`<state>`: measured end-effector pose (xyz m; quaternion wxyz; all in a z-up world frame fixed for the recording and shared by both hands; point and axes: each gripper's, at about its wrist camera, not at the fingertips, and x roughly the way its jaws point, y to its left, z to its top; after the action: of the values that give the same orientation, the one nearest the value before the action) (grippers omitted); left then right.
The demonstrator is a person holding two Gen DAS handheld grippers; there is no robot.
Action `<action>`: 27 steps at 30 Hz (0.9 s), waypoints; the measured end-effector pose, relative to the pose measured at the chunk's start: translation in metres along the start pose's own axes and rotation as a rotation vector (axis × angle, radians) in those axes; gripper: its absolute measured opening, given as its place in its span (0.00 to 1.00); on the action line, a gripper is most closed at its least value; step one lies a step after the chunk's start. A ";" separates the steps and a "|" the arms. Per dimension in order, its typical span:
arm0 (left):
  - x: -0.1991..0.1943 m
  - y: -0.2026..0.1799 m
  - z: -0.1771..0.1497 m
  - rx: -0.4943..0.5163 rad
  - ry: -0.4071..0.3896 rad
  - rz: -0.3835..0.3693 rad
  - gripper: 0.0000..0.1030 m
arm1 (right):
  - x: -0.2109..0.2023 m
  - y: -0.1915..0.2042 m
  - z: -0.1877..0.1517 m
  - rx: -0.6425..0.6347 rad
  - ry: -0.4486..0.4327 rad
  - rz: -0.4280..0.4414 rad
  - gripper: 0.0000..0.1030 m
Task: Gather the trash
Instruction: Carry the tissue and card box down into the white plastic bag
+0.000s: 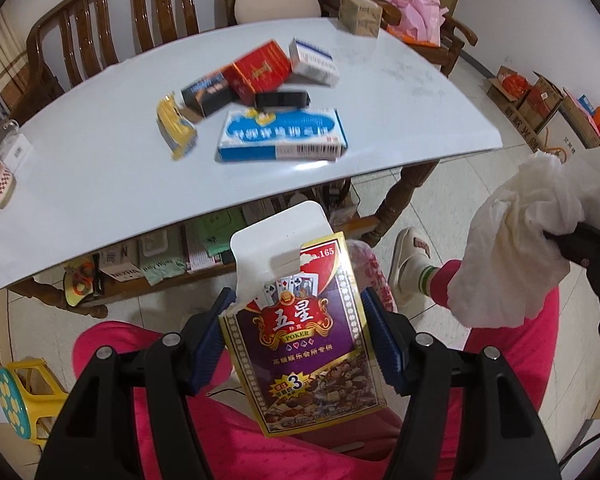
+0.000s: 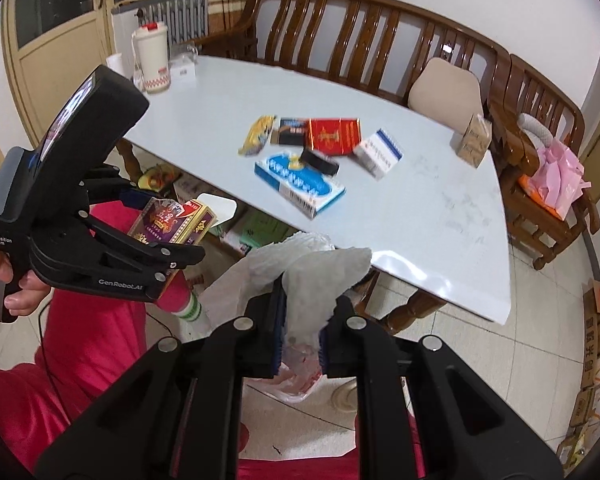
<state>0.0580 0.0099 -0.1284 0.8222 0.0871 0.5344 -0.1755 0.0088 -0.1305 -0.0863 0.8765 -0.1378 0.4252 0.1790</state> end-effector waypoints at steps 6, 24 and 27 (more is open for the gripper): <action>0.031 -0.004 -0.008 0.002 0.048 0.002 0.61 | 0.026 -0.002 -0.015 0.012 0.052 0.001 0.13; 0.115 -0.010 -0.019 -0.008 0.194 -0.046 0.61 | 0.103 -0.020 -0.048 0.087 0.168 0.016 0.13; 0.131 -0.010 -0.018 -0.015 0.220 -0.049 0.61 | 0.116 -0.025 -0.055 0.107 0.189 0.019 0.13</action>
<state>0.0872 -0.0187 -0.2550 0.7547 0.0863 0.6246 -0.1810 0.0483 -0.1521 -0.2092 0.8367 -0.1031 0.5162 0.1508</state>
